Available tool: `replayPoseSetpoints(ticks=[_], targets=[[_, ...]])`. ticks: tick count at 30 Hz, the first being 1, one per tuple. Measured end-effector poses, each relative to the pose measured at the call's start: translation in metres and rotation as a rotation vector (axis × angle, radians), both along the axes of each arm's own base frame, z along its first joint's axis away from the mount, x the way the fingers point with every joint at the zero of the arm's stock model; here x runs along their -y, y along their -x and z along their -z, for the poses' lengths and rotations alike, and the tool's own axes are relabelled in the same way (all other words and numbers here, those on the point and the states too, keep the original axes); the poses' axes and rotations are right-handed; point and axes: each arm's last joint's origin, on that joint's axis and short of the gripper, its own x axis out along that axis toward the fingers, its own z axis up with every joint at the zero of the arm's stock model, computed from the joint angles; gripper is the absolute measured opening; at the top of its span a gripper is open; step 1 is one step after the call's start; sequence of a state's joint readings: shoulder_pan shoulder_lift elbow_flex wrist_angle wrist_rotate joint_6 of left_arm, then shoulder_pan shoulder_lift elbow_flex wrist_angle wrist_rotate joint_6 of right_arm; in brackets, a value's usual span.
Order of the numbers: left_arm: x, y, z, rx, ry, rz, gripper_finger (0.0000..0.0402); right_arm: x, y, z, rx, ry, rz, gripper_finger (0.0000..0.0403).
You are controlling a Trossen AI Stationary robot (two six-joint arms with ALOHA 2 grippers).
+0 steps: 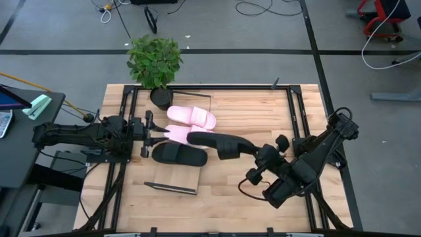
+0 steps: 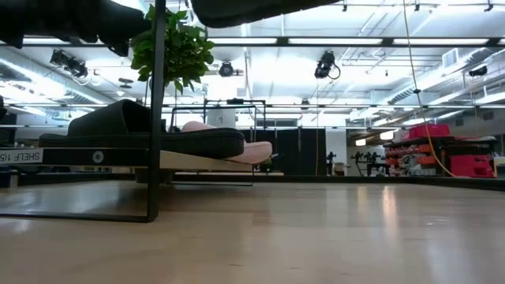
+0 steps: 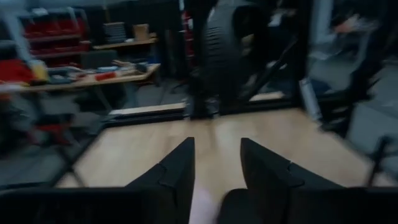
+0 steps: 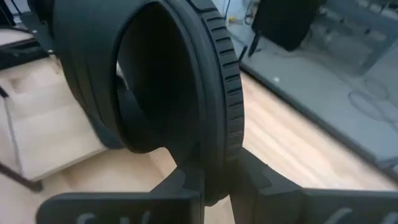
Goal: Pick and place slides into the shelf
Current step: Put the black slipper on the shelf
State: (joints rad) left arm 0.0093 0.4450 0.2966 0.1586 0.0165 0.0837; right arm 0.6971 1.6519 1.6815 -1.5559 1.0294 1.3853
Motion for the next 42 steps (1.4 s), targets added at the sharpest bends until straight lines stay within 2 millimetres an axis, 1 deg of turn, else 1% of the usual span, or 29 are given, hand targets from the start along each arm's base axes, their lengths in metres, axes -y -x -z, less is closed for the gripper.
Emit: replayPoseSetpoints(ticks=[5,8,16,21,29,37,42], targets=[[0.003,0.0,-0.005,0.04,0.118,0.097,0.017,0.009,-0.011,-0.003,-0.048,0.024,-0.02,0.0043],[0.004,0.001,-0.008,0.074,0.154,0.153,0.0185,0.014,-0.018,-0.003,-0.083,0.022,-0.04,0.0043],[0.004,-0.002,-0.005,0.041,0.202,0.159,0.0211,0.024,-0.048,-0.008,-0.067,0.052,-0.137,0.0043],[0.004,-0.008,-0.001,0.001,0.209,0.155,0.0223,0.032,-0.06,-0.011,-0.069,0.064,-0.172,0.0043],[0.004,-0.011,0.001,-0.011,0.22,0.154,0.0225,0.046,-0.068,-0.01,-0.112,0.022,-0.187,0.0043],[0.004,-0.011,-0.002,0.012,0.217,0.156,0.0223,0.055,-0.081,-0.015,-0.09,0.021,-0.238,0.0043],[0.004,-0.01,-0.003,0.025,0.212,0.151,0.0204,0.059,-0.084,-0.016,-0.087,0.022,-0.25,0.0043]])
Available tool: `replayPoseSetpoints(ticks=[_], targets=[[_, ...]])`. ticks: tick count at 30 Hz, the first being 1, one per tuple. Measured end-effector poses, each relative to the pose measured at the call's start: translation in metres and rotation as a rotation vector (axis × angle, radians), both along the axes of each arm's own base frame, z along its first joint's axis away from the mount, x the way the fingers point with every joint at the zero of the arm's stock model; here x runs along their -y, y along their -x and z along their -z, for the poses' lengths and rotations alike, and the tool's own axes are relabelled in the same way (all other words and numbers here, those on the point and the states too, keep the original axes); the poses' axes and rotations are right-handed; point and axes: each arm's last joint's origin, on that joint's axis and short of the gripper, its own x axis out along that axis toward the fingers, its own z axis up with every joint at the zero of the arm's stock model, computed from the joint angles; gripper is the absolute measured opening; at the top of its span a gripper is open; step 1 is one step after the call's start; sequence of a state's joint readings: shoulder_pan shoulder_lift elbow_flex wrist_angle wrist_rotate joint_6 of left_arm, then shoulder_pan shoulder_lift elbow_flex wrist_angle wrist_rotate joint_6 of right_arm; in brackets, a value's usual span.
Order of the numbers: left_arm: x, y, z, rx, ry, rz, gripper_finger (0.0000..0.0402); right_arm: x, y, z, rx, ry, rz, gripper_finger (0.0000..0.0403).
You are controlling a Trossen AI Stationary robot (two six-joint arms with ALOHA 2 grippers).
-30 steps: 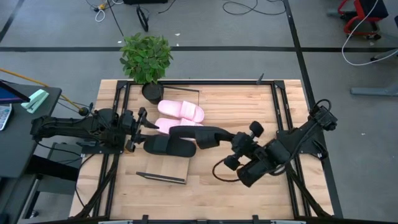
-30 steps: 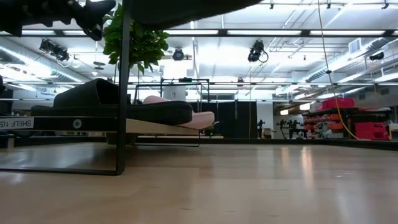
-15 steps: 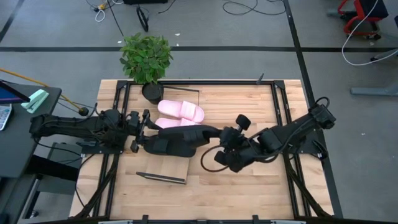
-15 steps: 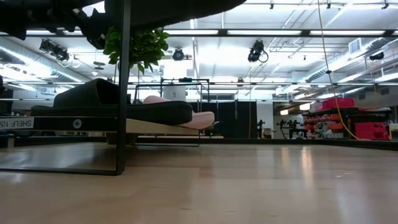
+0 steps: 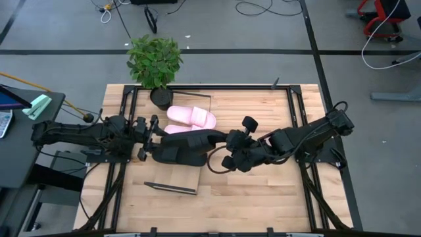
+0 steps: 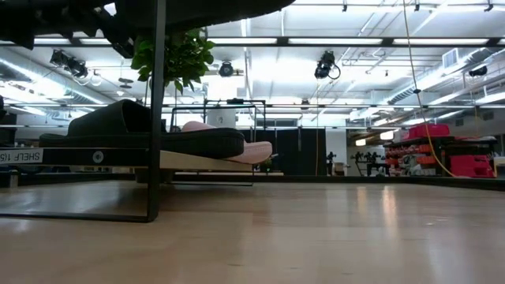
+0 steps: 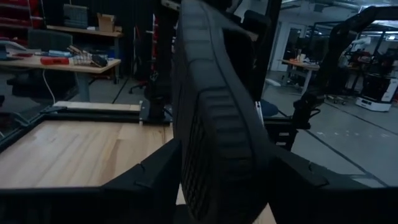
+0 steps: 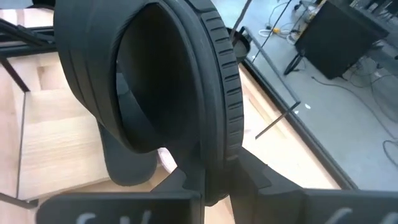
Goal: Pick and place slides into the shelf
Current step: Put the black slipper on the shelf
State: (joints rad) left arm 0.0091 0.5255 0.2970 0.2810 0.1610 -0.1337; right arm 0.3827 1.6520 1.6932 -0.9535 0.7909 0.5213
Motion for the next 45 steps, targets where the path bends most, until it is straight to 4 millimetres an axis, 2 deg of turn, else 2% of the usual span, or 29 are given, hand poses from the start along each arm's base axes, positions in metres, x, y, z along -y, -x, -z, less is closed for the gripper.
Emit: replayPoseSetpoints(ticks=[5,11,15,22,28,32,36,40,44,45], targets=[[0.0,0.0,-0.001,0.019,-0.038,-0.007,0.0161,0.004,-0.002,0.001,-0.013,-0.03,-0.01,0.0043],[-0.001,-0.001,0.0,0.014,-0.059,-0.021,0.0085,0.003,-0.002,0.001,-0.015,-0.044,-0.019,0.0043],[-0.001,-0.002,0.0,0.013,-0.072,-0.028,0.0082,0.004,-0.002,0.001,-0.008,-0.052,-0.011,0.0049],[0.0,-0.001,-0.005,0.074,-0.07,-0.045,0.0082,0.004,-0.002,-0.001,0.007,-0.04,-0.001,0.0166],[0.005,0.0,-0.012,0.138,-0.095,-0.148,0.0081,0.005,0.005,-0.009,0.05,0.029,0.048,0.0214],[0.013,0.002,-0.016,0.174,-0.097,-0.19,0.0081,0.004,0.018,-0.021,0.093,0.072,0.067,0.0221],[0.021,0.006,-0.018,0.226,-0.085,-0.251,0.0081,0.002,0.039,-0.034,0.12,0.13,0.091,0.0217],[0.028,0.017,-0.01,0.404,0.005,-0.279,0.008,-0.001,0.066,-0.042,0.164,0.169,0.148,0.0211],[0.022,0.04,0.009,0.62,0.14,-0.351,0.008,-0.005,0.089,-0.043,0.22,0.142,0.203,0.0208],[0.019,0.044,0.008,0.665,0.157,-0.375,0.008,-0.007,0.094,-0.043,0.232,0.138,0.213,0.0208]])
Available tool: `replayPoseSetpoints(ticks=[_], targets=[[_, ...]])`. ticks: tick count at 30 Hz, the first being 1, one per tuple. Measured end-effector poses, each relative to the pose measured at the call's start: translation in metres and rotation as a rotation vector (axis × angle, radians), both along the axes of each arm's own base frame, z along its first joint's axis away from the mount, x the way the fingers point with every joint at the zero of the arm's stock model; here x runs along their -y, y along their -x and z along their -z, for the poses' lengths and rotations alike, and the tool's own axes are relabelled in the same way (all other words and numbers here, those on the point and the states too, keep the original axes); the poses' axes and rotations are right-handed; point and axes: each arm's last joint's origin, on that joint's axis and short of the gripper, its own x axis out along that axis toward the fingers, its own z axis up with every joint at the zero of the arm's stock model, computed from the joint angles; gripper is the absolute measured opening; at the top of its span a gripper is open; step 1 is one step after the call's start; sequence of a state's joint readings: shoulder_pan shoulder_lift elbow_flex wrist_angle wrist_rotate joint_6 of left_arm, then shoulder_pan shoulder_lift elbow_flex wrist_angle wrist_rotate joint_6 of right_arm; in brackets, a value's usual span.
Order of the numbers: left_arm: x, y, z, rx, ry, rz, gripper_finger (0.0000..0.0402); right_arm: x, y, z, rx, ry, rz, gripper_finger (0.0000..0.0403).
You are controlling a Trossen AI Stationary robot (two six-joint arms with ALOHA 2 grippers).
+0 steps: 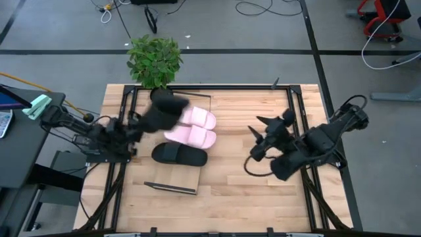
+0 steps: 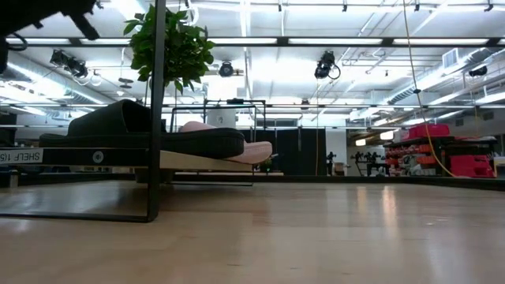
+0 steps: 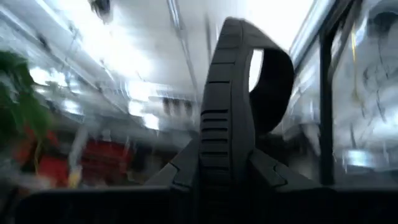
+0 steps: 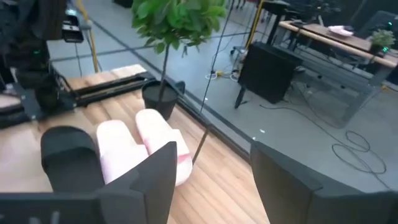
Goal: Pick and place slides into the shelf
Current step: Put the black slipper on the shelf
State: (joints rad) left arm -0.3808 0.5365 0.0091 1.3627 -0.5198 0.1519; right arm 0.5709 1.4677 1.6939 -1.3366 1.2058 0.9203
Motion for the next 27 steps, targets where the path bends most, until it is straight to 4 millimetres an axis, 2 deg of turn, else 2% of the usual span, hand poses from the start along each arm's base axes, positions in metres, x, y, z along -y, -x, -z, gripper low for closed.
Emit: replayPoseSetpoints(ticks=[4,7,9,12,15,18,23,27], targets=[[0.001,0.005,-0.01,0.102,-0.091,0.022,0.008,-0.009,0.007,0.006,0.061,0.01,0.028,0.0208],[0.003,0.006,-0.014,0.136,-0.135,0.037,0.0079,-0.014,0.005,0.017,0.149,0.095,0.065,0.0208],[0.003,0.004,-0.019,0.147,-0.125,0.026,0.0079,-0.015,0.003,0.029,0.216,0.192,0.101,0.0208],[0.004,-0.003,-0.032,0.161,-0.096,0.022,0.0079,-0.007,-0.003,0.052,0.229,0.229,0.149,0.0208],[0.008,-0.018,-0.05,0.148,-0.142,-0.021,0.0079,0.01,-0.008,0.071,0.238,0.228,0.218,0.0207],[0.013,-0.039,-0.068,0.138,-0.202,-0.04,0.0079,0.022,-0.012,0.08,0.24,0.228,0.266,0.0204],[0.018,-0.071,-0.092,0.18,-0.313,-0.014,0.0079,0.024,-0.014,0.077,0.218,0.245,0.274,0.0195],[0.01,-0.103,-0.097,0.181,-0.288,0.056,0.0079,0.023,-0.015,0.07,0.162,0.287,0.261,0.0186]])
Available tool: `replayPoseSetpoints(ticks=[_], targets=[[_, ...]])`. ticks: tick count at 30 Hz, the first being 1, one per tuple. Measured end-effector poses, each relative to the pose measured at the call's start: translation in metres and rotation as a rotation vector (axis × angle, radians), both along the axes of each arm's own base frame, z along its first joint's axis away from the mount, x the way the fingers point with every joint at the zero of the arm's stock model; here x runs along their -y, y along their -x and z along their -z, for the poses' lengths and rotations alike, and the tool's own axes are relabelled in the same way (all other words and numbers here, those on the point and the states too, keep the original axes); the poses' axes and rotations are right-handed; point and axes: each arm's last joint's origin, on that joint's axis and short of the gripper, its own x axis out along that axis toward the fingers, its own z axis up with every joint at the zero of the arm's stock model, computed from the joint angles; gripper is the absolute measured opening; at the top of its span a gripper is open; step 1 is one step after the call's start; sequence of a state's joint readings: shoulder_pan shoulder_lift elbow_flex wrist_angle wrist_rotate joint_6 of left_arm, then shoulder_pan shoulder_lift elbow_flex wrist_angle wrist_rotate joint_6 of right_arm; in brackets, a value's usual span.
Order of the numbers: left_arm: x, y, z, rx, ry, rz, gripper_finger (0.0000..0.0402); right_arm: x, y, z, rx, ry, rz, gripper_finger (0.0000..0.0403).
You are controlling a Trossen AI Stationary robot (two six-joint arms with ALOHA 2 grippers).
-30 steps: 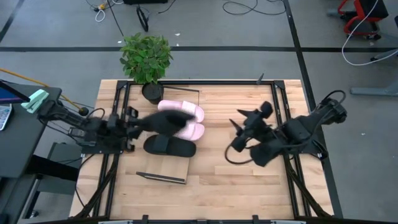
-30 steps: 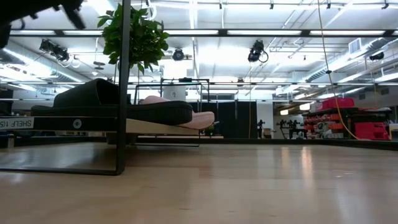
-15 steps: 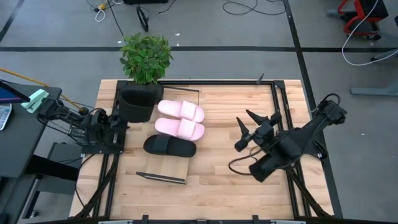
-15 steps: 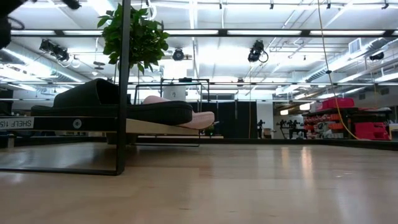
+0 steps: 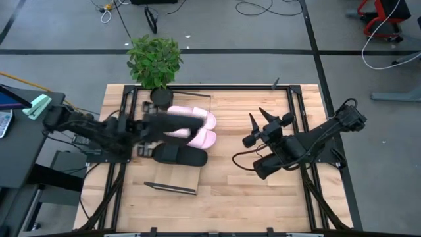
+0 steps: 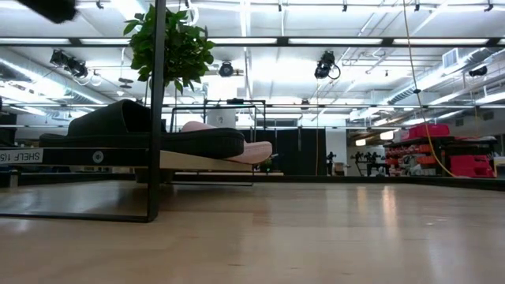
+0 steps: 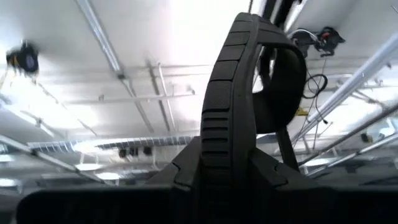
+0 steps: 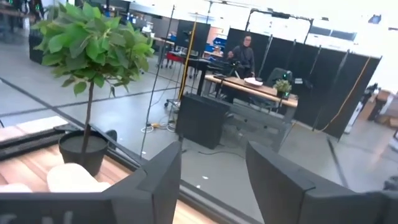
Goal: Pick and place slides into the shelf
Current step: Put the black slipper on the shelf
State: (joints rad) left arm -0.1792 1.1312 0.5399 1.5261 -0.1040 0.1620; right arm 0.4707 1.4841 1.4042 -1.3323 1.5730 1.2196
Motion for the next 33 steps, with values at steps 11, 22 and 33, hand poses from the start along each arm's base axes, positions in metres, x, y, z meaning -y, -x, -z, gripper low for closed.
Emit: replayPoseSetpoints(ticks=[11,22,33], targets=[[-0.03,-0.1,-0.007,-0.026,0.042,0.154,0.0078,-0.026,0.013,-0.002,-0.131,0.075,-0.111,0.0167],[-0.032,-0.123,-0.007,-0.022,0.015,0.139,0.0078,-0.061,0.039,-0.013,-0.294,0.203,-0.283,0.0138],[-0.016,-0.123,-0.007,-0.024,-0.05,0.094,0.0078,-0.05,0.045,-0.046,-0.284,0.187,-0.27,0.0112]])
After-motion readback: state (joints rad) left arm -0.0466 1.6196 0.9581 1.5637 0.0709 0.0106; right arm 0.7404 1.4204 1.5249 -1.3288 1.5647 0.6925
